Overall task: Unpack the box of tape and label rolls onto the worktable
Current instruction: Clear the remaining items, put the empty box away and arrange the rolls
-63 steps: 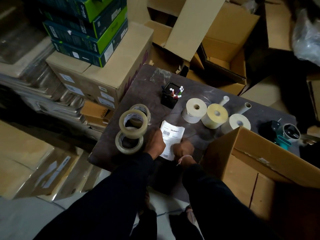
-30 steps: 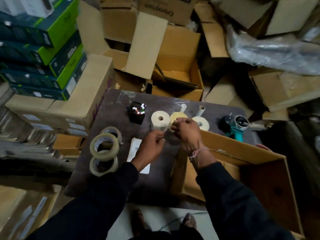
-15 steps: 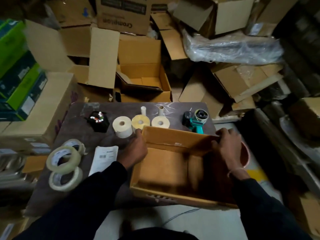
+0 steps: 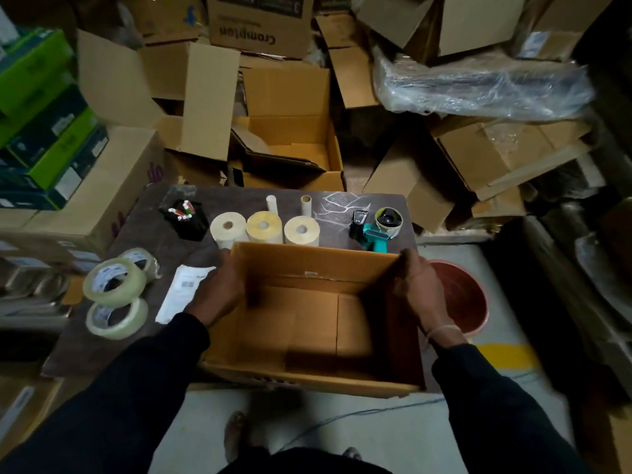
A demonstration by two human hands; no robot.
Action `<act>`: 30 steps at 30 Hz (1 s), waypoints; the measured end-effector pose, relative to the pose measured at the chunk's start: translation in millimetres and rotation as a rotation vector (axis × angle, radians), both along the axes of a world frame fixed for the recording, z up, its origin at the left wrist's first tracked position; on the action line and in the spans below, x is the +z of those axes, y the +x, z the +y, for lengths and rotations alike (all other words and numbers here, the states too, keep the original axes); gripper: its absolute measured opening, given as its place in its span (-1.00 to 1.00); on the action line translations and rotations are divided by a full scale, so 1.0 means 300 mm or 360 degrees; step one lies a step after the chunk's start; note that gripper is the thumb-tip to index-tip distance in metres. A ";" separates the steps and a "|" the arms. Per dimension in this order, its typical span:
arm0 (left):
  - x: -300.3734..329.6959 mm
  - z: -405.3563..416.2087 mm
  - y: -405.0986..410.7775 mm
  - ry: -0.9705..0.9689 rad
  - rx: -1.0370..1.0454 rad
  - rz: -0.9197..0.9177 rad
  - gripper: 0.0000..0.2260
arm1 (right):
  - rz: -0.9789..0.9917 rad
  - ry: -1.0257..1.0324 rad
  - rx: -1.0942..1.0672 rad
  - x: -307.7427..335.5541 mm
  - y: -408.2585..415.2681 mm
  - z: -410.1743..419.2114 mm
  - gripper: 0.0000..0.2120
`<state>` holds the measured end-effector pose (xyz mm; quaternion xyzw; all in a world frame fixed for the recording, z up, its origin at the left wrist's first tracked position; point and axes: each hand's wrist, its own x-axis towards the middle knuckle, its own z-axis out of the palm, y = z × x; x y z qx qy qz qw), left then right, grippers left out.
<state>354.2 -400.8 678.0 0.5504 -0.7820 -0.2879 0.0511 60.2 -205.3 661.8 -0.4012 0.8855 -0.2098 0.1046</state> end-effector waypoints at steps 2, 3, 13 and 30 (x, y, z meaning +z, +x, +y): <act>0.025 0.012 0.007 0.0055 0.0133 0.0126 -0.69 | -0.0016 -0.0034 0.0062 -0.002 -0.009 -0.020 -0.57; 0.041 0.020 0.007 0.0065 0.0159 0.0163 -0.69 | -0.0037 -0.0039 0.0079 -0.005 -0.017 -0.030 -0.57; 0.000 -0.196 -0.075 -0.0275 -0.0182 0.0282 -0.63 | 0.0141 -0.0030 0.0005 0.049 -0.052 -0.264 -0.51; -0.312 -0.779 -0.494 -0.0256 -0.0537 0.0010 -0.63 | -0.0234 0.0198 0.0239 -0.241 -0.031 -1.101 -0.56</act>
